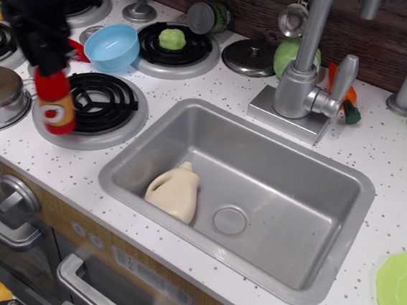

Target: Put red bottle in sink

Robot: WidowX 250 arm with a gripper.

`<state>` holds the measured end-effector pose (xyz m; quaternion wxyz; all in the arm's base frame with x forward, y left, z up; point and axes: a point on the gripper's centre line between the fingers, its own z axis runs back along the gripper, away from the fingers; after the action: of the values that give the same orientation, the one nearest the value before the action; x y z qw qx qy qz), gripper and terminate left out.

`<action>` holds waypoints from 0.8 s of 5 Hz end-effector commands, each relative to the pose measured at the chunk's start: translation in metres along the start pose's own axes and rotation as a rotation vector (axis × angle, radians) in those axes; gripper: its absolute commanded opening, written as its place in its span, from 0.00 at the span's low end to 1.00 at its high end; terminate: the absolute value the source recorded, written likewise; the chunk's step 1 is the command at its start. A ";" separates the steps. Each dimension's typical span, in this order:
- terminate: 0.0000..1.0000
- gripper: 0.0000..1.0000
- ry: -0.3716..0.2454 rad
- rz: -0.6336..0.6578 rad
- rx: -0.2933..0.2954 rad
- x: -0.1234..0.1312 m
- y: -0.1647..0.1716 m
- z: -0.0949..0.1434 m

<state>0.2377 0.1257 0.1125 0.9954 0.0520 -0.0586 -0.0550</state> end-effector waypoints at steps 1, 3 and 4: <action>0.00 0.00 -0.046 0.042 -0.045 0.043 -0.062 0.006; 0.00 0.00 -0.025 -0.020 -0.142 0.067 -0.143 -0.014; 0.00 0.00 -0.020 -0.038 -0.178 0.071 -0.158 -0.028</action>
<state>0.2898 -0.0395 0.0600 0.9951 -0.0451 -0.0514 -0.0719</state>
